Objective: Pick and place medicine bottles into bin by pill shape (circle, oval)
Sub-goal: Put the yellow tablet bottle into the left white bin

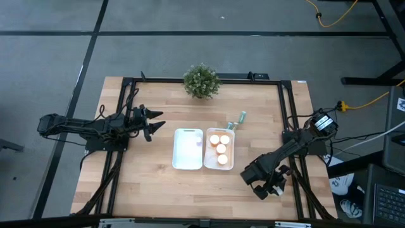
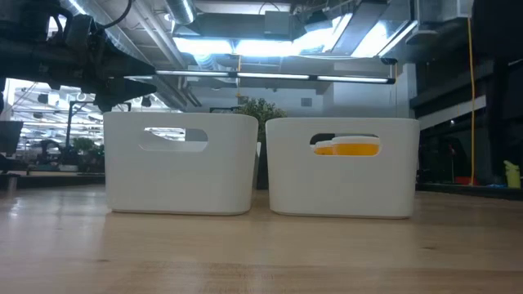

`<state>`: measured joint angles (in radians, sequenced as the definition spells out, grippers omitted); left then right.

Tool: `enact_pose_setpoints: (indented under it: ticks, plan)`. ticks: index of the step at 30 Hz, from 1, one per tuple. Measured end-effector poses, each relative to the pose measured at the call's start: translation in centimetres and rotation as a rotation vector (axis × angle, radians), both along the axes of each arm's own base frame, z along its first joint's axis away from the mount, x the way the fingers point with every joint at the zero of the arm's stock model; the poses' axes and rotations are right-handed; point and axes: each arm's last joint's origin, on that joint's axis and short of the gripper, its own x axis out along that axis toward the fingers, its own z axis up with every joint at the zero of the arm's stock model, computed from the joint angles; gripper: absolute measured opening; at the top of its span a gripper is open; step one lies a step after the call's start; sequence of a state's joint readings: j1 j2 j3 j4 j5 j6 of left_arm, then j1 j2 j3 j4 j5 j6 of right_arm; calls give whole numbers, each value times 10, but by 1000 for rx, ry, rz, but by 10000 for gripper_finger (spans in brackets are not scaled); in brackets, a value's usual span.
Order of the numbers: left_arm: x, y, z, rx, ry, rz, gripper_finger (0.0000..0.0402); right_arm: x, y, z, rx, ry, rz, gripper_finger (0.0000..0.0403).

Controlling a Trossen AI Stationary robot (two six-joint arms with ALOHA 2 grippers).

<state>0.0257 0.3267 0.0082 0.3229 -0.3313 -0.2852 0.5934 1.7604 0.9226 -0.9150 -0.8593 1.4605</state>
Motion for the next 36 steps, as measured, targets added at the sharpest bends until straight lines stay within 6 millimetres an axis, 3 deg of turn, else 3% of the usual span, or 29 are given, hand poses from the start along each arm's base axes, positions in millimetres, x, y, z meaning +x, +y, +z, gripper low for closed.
enact_pose_setpoints:
  ticks: [7, 14, 36]
  plan:
    - [0, 0, 0, 0, 0, 0, 255, -1, -1, 0, -11, 16, -3, 119]
    - [0, 0, 0, 0, 0, 0, 255, -9, -7, 2, -135, 88, -1, 119]
    - [0, 0, 0, 0, 0, 0, 255, -8, -7, 1, -125, 36, 36, 127]
